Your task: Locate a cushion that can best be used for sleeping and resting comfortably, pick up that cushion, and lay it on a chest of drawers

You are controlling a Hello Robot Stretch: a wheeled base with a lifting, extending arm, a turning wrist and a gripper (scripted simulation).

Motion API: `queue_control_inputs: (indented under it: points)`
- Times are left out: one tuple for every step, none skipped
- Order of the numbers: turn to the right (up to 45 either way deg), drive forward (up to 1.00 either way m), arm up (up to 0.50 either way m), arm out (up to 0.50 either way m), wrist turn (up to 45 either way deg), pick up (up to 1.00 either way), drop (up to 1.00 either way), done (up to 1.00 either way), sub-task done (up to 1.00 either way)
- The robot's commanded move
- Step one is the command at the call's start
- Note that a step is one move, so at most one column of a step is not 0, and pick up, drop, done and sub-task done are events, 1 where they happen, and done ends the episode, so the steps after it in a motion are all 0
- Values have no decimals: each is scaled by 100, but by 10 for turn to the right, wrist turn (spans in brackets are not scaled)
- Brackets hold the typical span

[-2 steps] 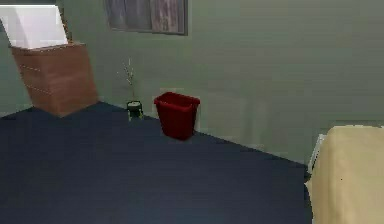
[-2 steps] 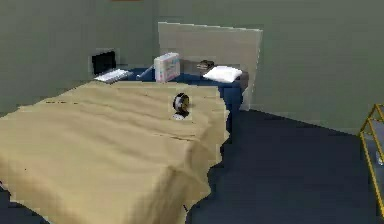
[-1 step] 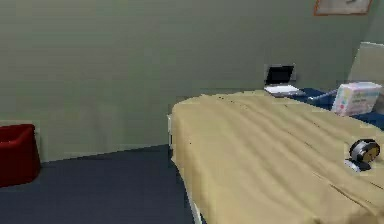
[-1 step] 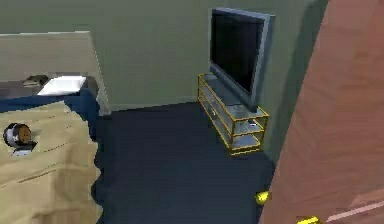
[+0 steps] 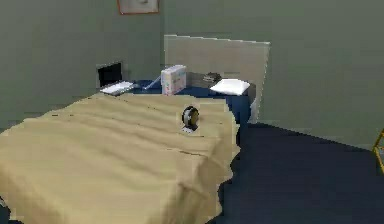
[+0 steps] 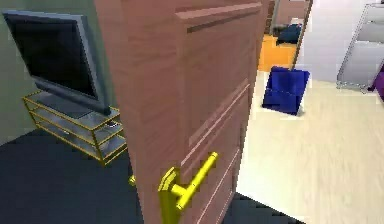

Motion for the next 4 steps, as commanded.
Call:
queue_control_inputs:
  points:
    - [330, 0, 0, 0, 0, 0, 0, 0, 0]
    - [0, 100, 0, 0, 0, 0, 0, 0, 0]
    - [30, 0, 0, 0, 0, 0, 0, 0, 0]
    - [0, 35, 0, 0, 0, 0, 0, 0, 0]
